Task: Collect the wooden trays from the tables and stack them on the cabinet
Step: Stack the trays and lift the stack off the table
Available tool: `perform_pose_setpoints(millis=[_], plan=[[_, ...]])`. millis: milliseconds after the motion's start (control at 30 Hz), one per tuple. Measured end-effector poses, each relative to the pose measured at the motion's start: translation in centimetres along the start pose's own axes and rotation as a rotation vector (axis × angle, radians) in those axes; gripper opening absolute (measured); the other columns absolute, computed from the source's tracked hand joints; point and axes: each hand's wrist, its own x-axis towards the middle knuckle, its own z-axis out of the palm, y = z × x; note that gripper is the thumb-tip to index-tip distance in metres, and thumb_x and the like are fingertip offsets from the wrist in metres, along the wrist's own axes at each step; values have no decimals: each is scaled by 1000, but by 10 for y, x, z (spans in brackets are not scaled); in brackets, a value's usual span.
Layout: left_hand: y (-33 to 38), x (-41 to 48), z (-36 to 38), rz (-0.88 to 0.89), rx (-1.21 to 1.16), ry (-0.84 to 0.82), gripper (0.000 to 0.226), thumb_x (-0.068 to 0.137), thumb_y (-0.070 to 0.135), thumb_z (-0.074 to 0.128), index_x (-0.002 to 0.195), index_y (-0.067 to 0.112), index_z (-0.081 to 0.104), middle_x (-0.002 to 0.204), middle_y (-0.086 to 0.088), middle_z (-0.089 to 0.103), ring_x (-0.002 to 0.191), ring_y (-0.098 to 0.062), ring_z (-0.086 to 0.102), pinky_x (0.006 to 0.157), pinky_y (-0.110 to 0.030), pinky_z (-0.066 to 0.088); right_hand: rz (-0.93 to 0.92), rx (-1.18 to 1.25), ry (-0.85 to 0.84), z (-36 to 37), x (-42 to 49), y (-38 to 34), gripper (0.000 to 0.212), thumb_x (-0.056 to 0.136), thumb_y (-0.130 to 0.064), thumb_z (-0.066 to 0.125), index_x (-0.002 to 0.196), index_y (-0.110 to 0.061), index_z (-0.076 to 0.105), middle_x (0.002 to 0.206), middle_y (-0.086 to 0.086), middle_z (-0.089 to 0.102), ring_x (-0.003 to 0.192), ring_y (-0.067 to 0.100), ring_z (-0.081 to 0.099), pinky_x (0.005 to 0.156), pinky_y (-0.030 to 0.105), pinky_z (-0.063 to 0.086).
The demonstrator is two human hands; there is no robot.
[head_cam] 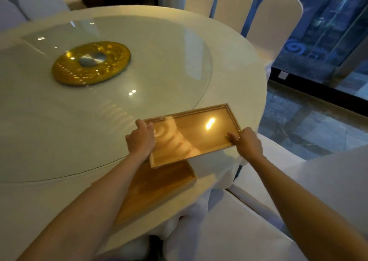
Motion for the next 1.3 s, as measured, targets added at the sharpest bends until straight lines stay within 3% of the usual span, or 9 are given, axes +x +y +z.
perform_pose_setpoints(millis=[100, 200, 333, 667, 833, 967, 1133, 1200, 1300], plan=[[-51, -13, -18, -73, 38, 19, 41, 101, 32, 27, 120, -1, 42, 113, -25, 64, 103, -41, 61, 97, -47, 45, -55, -29, -83, 30, -23, -23, 57, 84, -51, 55, 109, 0, 48, 104, 18, 61, 92, 33, 61, 68, 37, 44], [-92, -28, -28, -140, 68, 9, 42, 100, 33, 26, 118, -1, 42, 111, -25, 65, 100, -42, 62, 94, -48, 47, -92, -78, -173, 52, -43, -40, 55, 83, -51, 57, 106, -2, 48, 90, 12, 56, 80, 24, 53, 55, 25, 35], [-134, -51, -33, -166, 65, -16, 42, 101, 34, 25, 117, -1, 41, 105, -23, 66, 95, -41, 63, 86, -46, 49, -139, -194, -311, 76, -61, -50, 47, 83, -53, 54, 76, -8, 48, 64, 1, 47, 74, 21, 52, 51, 22, 32], [-177, -70, -12, -241, 110, -116, 43, 102, 31, 22, 121, -3, 38, 106, -23, 68, 97, -39, 64, 88, -43, 45, -171, -327, -345, 103, -80, -55, 47, 83, -54, 53, 80, -7, 47, 88, 13, 54, 76, 23, 50, 67, 30, 37], [-181, -69, -8, -249, 130, -140, 44, 102, 32, 20, 121, -2, 39, 107, -22, 68, 98, -39, 64, 87, -41, 46, -161, -367, -343, 103, -82, -56, 52, 82, -55, 54, 58, -12, 37, 85, 12, 49, 75, 24, 48, 66, 31, 35], [-185, -68, -6, -245, 143, -149, 44, 101, 33, 20, 121, -1, 39, 105, -20, 69, 95, -37, 65, 85, -41, 47, -167, -391, -342, 103, -83, -57, 52, 82, -57, 52, 77, -6, 44, 90, 17, 53, 75, 25, 48, 65, 31, 35], [-185, -67, -4, -238, 161, -148, 44, 101, 34, 19, 121, 0, 39, 104, -19, 69, 94, -36, 65, 82, -40, 47, -174, -392, -349, 101, -86, -57, 53, 82, -56, 53, 55, -14, 34, 84, 13, 50, 72, 25, 48, 47, 24, 28], [-185, -66, -4, -235, 163, -144, 44, 101, 35, 19, 121, 1, 40, 104, -18, 69, 94, -36, 65, 82, -40, 48, -172, -385, -360, 99, -88, -57, 52, 82, -56, 53, 56, -15, 35, 82, 12, 50, 71, 24, 49, 46, 23, 28], [-185, -66, -4, -249, 141, -139, 44, 101, 36, 20, 120, 2, 40, 105, -19, 68, 95, -37, 64, 78, -40, 47, -164, -369, -380, 97, -90, -56, 50, 83, -56, 50, 86, -6, 50, 86, 9, 52, 76, 22, 50, 58, 26, 37]])
